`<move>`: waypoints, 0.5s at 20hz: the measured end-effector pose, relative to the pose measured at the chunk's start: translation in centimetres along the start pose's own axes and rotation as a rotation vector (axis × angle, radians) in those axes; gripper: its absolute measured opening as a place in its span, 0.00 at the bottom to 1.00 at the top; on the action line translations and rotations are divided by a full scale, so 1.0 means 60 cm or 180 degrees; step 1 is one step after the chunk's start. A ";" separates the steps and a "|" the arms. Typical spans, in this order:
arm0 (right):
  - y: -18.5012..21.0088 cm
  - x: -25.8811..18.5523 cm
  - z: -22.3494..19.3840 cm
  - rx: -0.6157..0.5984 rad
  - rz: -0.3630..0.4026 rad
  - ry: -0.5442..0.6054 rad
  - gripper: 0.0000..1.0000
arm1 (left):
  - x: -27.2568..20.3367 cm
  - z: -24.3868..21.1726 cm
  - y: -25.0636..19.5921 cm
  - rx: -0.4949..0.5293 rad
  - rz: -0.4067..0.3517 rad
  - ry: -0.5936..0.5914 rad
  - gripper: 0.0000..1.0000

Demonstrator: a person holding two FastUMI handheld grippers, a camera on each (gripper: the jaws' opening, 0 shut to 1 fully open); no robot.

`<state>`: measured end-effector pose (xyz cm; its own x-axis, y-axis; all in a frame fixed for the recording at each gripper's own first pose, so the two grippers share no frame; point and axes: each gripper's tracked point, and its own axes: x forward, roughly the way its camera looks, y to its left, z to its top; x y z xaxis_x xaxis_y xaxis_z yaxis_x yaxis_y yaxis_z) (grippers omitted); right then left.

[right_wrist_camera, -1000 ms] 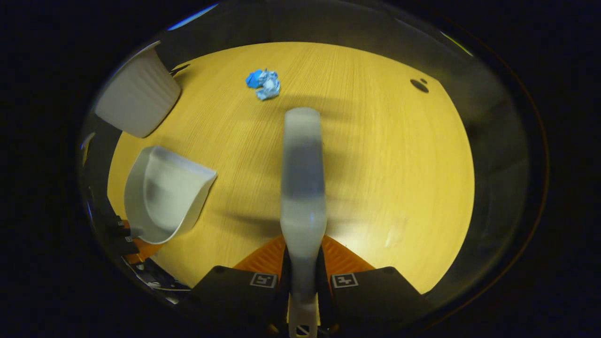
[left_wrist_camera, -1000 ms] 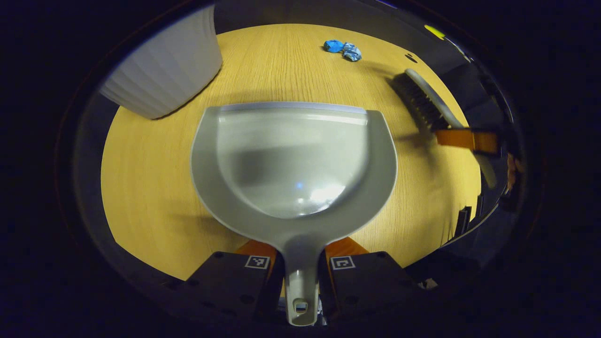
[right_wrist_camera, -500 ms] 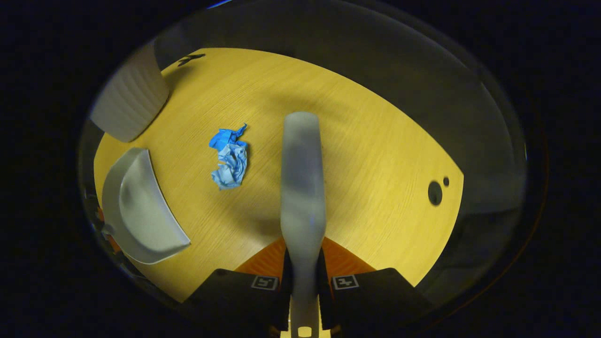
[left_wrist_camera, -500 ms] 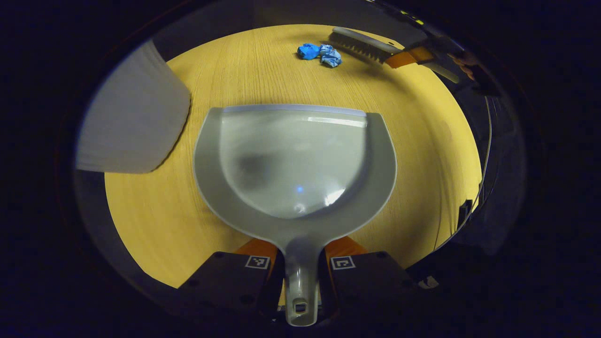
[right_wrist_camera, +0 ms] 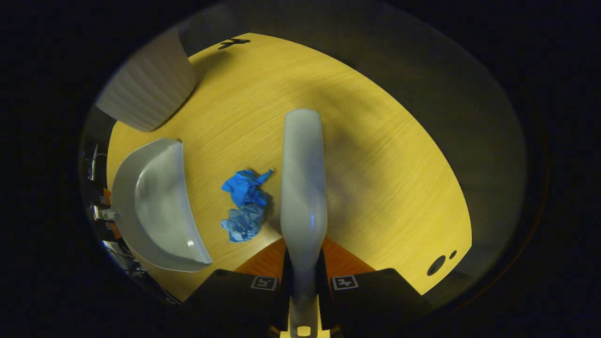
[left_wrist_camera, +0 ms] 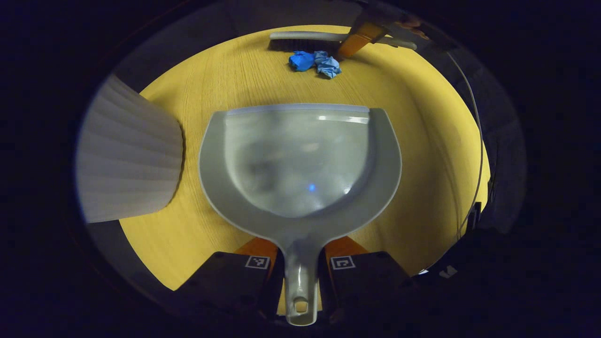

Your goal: Pick up the small broom and dustpan from the desktop, sweep the trash into the dustpan with the broom, and then empty the trash into the garbage bin.

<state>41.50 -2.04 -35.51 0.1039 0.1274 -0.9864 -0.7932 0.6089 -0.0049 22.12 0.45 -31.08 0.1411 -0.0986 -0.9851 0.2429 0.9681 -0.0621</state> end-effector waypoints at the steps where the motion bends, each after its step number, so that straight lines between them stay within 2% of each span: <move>1: 0.022 0.001 -0.011 -0.0105 0.0083 0.0087 0.28 | -0.001 0.003 -0.002 0.0023 -0.0014 -0.0045 0.31; 2: 0.052 0.005 -0.030 -0.0212 0.0222 0.0215 0.33 | -0.003 0.007 -0.002 0.0028 -0.0015 -0.0124 0.30; 3: 0.085 0.001 -0.048 -0.0290 0.0407 0.0296 0.28 | -0.004 0.011 -0.005 0.0034 -0.0037 -0.0243 0.31; 4: 0.118 -0.008 -0.061 -0.0328 0.0594 0.0307 0.28 | -0.008 0.011 -0.008 0.0052 -0.0078 -0.0342 0.30; 6: 0.176 -0.032 -0.075 -0.0195 0.0928 0.0281 0.28 | -0.017 0.006 -0.008 0.0084 -0.0142 -0.0429 0.31; 7: 0.204 -0.046 -0.078 -0.0058 0.1106 0.0264 0.31 | -0.018 0.002 -0.009 0.0085 -0.0170 -0.0466 0.31; 8: 0.236 -0.052 -0.087 0.0046 0.1231 0.0262 0.28 | -0.019 -0.001 -0.008 0.0075 -0.0195 -0.0473 0.31; 10: 0.259 -0.066 -0.094 0.0001 0.1186 0.0211 0.28 | -0.019 0.002 -0.004 0.0054 -0.0220 -0.0538 0.31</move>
<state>25.40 2.51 -32.60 -0.2308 0.2893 -0.9290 -0.7692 0.5305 0.3563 22.04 0.32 -29.91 0.2824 -0.2034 -0.9375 0.2734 0.9538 -0.1246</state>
